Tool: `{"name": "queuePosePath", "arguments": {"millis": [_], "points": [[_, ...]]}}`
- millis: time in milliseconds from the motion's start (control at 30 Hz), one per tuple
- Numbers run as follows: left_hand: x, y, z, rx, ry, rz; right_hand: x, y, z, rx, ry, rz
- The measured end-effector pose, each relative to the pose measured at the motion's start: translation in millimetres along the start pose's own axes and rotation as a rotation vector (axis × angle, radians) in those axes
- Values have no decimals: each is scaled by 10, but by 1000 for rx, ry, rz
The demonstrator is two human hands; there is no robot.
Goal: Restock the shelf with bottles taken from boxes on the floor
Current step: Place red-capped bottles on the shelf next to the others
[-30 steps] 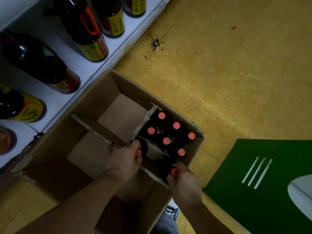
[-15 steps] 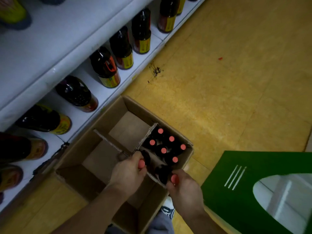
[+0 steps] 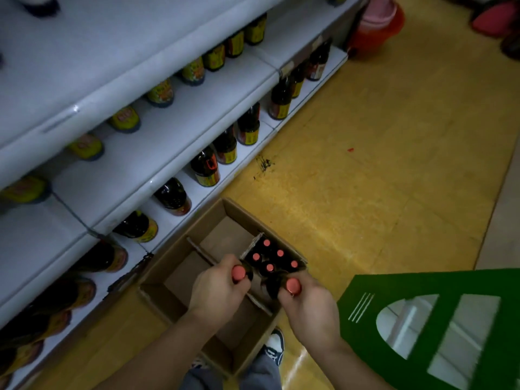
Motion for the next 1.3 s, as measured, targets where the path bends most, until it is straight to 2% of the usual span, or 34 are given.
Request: {"name": "queuePosePath", "arguments": {"millis": [300, 433, 633, 767, 967, 1100, 1300], "points": [[1156, -652, -798, -26, -70, -203, 1136, -497, 865, 165, 15, -58], [1600, -917, -1099, -66, -70, -313, 1518, -679, 1206, 256, -35, -110], [2219, -1324, -1433, -90, -134, -443, 2030, -946, 1697, 395, 15, -158], [2644, -1610, -1555, -130, -255, -545, 2407, -1096, 2097, 516, 110, -157], [3250, -2069, -1735, -186, -275, -687, 2887, -1333, 2736, 709, 134, -156], [3608, -2314, -1757, -132, -225, -763, 3042, -1449, 3122, 825, 121, -130], [4089, -2672, -1642, -165, -276, -873, 3107, -1689, 3724, 957, 96, -57]]}}
Point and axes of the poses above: each hand's wrist, its own y-axis towards the middle knuckle, its own x-axis out of the back of the hand, z = x × y, the point moved 6 cm from there along y, towards the middle knuckle
